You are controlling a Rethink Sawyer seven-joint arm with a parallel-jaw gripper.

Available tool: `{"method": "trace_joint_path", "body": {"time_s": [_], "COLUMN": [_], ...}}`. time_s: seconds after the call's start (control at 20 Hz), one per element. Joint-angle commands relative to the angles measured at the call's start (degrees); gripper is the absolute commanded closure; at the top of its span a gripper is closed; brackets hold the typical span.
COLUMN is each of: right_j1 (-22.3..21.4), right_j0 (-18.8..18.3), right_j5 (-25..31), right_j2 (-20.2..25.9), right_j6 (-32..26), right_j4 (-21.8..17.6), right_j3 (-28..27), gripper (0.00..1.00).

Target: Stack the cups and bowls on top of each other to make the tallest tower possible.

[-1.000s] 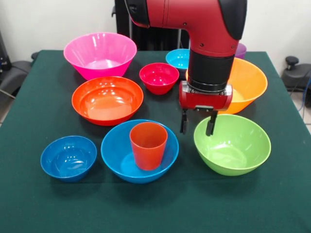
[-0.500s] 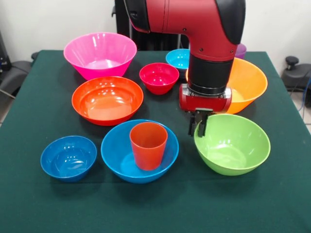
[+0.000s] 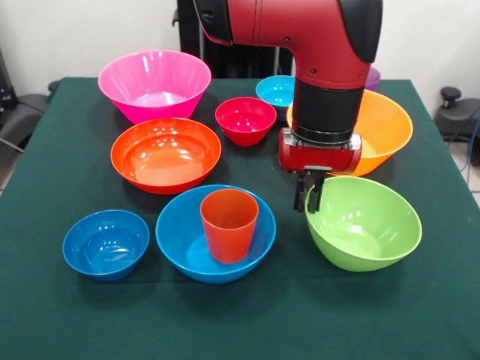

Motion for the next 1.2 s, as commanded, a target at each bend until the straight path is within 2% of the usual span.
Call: {"method": "trace_joint_path", "body": {"time_s": [0.05,0.25,0.55,1.2], "right_j1": [-0.8,-5.8,-10.9,-13.6], "right_j0": [0.9,3.4,5.4,5.7], "right_j5": [0.7,4.0,7.9,8.0], "right_j2": [3.4,0.6,-1.6,-1.6], "right_j6": [7.8,9.1,9.1,7.9], "right_j4": [1.0,1.8,3.0,4.8], "right_j3": [3.3,4.9,6.5,7.6], "gripper": [1.0,1.0,1.0,1.0]}}
